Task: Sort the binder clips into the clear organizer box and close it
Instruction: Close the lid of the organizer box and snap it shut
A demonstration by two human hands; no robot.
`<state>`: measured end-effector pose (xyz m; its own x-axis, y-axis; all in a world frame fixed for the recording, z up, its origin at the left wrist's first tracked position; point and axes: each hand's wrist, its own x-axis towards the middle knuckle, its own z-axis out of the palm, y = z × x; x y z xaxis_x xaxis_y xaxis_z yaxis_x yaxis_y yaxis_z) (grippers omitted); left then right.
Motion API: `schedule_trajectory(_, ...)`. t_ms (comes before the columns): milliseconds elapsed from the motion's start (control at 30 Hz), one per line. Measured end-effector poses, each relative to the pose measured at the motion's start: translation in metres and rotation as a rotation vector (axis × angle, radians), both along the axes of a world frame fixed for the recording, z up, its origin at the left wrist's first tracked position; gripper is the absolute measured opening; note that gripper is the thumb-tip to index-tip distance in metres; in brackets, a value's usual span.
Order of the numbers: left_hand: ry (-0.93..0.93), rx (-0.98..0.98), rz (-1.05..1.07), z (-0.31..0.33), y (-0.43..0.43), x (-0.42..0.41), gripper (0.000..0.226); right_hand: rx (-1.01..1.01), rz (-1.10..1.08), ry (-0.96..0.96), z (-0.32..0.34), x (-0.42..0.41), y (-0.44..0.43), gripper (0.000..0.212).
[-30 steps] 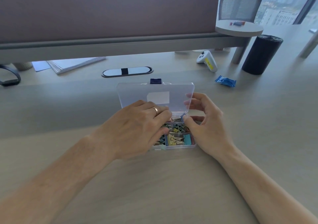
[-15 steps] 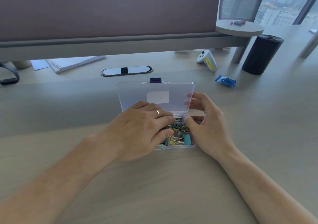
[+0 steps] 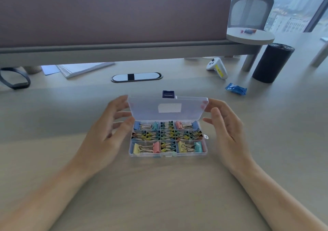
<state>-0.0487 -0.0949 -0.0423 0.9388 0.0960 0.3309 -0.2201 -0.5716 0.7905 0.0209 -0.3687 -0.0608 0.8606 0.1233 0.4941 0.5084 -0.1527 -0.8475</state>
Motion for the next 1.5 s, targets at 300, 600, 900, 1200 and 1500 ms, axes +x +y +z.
schedule_trajectory(300, -0.004, 0.138, -0.104, -0.001, 0.015, -0.015, 0.031, -0.324, 0.053, -0.039, 0.002, -0.019, -0.023, 0.046)
schedule_trajectory(600, -0.073, 0.389, -0.153, -0.01, 0.024, -0.025, 0.043, -0.65, 0.003, -0.133, -0.006, -0.032, -0.032, 0.034)
schedule_trajectory(900, -0.109, 0.357, -0.172, -0.013, 0.023, -0.027, 0.037, -0.641, 0.015, -0.171, -0.005, -0.036, -0.033, 0.032)
schedule_trajectory(1200, -0.107, 0.431, -0.215, -0.013, 0.028, -0.027, 0.041, -0.67, 0.05, -0.294, -0.01, -0.037, -0.034, 0.03)
schedule_trajectory(1500, -0.233, 0.619, -0.24, -0.019, 0.027, -0.02, 0.037, -0.801, 0.032, -0.418, -0.012, -0.038, -0.036, 0.029)
